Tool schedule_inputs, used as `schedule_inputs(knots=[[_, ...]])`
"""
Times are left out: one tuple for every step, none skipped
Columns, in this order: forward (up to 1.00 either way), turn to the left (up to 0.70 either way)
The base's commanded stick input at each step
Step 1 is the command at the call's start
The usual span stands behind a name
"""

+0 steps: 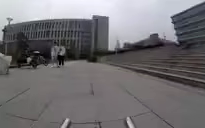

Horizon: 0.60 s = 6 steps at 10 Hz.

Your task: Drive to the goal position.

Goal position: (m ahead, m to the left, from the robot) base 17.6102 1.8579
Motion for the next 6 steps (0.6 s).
schedule_inputs(knots=[[1.00,0.00],[1.00,0.00],[1.00,0.00],[1.00,0.00],[1.00,0.00],[1.00,0.00]])
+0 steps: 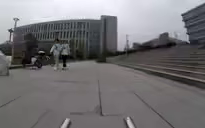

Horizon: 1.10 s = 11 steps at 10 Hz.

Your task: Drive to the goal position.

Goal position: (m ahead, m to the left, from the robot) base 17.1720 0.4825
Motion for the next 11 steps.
schedule_inputs(knots=[[1.00,0.00],[1.00,0.00],[1.00,0.00],[1.00,0.00],[1.00,0.00],[1.00,0.00],[1.00,0.00],[1.00,0.00],[1.00,0.00],[1.00,0.00],[1.00,0.00]])
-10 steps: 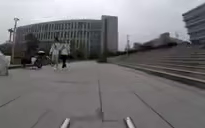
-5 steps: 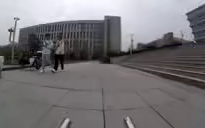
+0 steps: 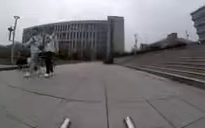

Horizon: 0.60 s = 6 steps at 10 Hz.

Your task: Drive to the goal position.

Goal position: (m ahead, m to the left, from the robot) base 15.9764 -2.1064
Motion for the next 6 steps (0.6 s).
schedule_inputs(knots=[[1.00,-0.06],[1.00,-0.35],[1.00,-0.19],[1.00,0.00],[1.00,0.00],[1.00,0.00]])
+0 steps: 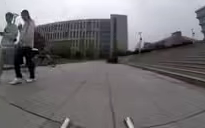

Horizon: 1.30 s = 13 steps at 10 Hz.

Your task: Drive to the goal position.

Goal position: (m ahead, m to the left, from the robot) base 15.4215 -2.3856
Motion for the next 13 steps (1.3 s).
schedule_inputs(knots=[[1.00,0.00],[1.00,0.00],[1.00,0.00],[1.00,0.00],[1.00,0.00],[1.00,0.00],[1.00,0.00],[1.00,0.00],[1.00,0.00],[1.00,0.00],[1.00,0.00],[1.00,0.00],[1.00,0.00]])
